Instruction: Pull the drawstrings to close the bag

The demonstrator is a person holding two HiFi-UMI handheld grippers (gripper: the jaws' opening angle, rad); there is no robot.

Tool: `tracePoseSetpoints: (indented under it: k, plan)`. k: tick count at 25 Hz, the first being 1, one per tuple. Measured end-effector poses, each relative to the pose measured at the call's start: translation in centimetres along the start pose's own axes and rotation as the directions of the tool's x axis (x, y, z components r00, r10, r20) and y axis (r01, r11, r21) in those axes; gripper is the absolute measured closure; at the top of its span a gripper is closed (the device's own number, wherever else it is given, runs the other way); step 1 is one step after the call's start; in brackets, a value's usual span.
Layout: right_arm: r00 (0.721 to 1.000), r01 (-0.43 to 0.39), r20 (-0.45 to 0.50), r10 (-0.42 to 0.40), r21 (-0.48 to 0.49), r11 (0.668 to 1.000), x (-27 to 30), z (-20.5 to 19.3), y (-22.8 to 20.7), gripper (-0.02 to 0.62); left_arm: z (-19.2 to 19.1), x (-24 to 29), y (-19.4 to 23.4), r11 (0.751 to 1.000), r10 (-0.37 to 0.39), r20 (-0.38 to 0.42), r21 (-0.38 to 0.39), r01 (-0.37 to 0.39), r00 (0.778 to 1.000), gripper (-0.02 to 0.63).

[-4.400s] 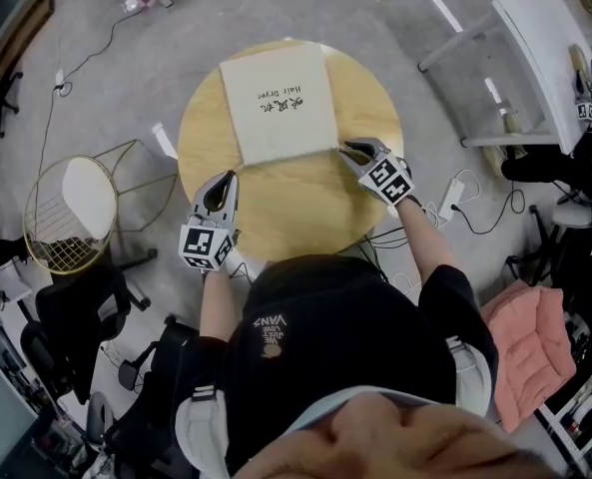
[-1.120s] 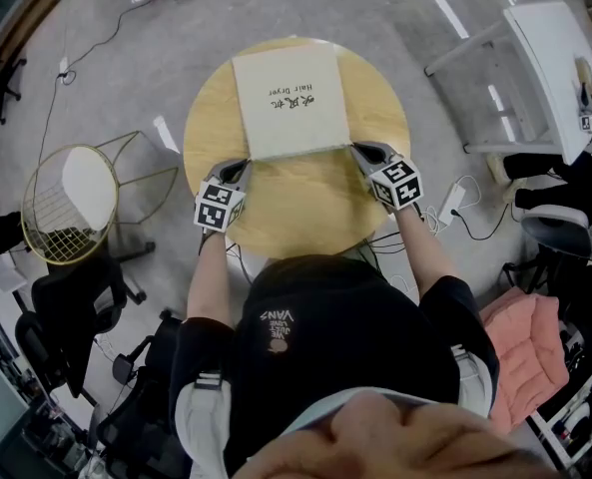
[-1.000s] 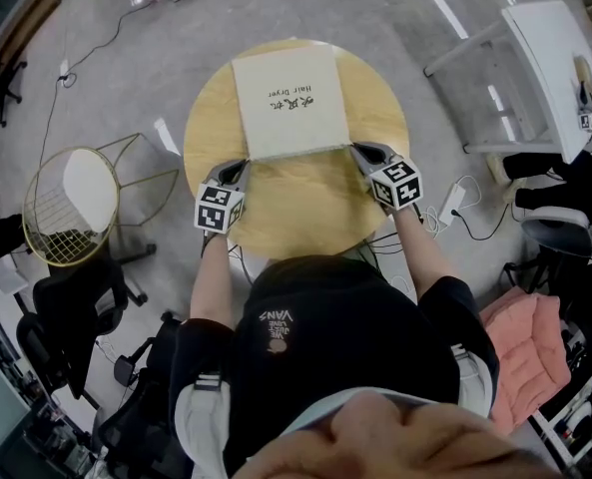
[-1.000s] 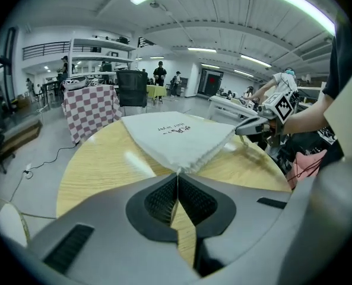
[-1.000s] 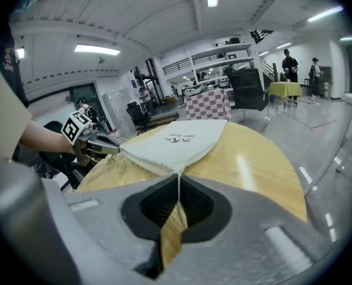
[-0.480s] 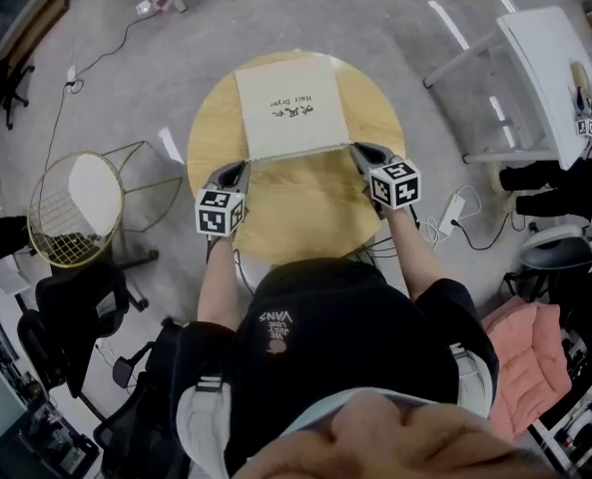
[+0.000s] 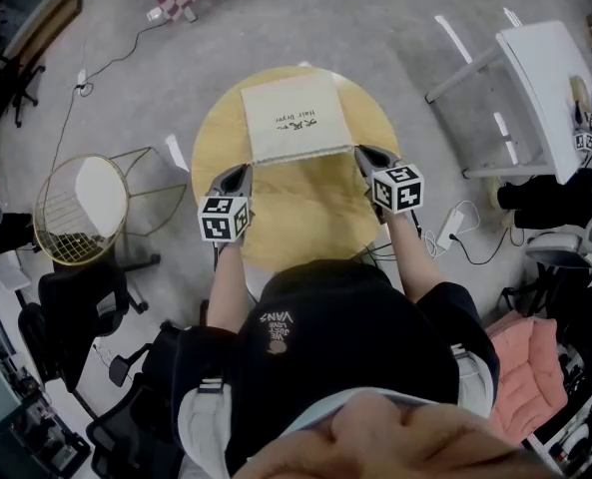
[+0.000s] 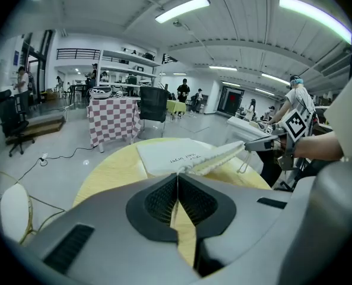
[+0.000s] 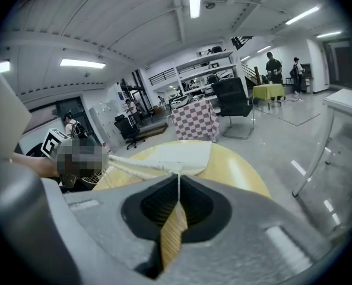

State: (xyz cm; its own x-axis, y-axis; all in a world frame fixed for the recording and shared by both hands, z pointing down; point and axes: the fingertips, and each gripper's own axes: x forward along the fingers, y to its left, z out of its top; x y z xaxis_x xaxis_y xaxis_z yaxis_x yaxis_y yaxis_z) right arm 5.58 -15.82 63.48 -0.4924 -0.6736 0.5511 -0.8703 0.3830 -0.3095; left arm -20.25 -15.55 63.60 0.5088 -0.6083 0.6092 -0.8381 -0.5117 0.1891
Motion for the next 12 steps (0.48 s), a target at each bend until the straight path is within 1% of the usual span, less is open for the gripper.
tracePoseSetpoints:
  k: [4,12]
  plan:
    - [1.000,-0.010,0.002,0.010,-0.019,1.000,-0.5,1.0,-0.1,0.593,1.2,-0.7,-0.3,1.000,0.022,0.017,0.006,-0.022,1.000,0.589]
    - [0.999,-0.040,0.028,0.040,-0.027,0.999,-1.8,3.3,0.0,0.594,3.1,-2.8,-1.1,0.996,0.083,0.080,-0.027,-0.081,0.993,0.589]
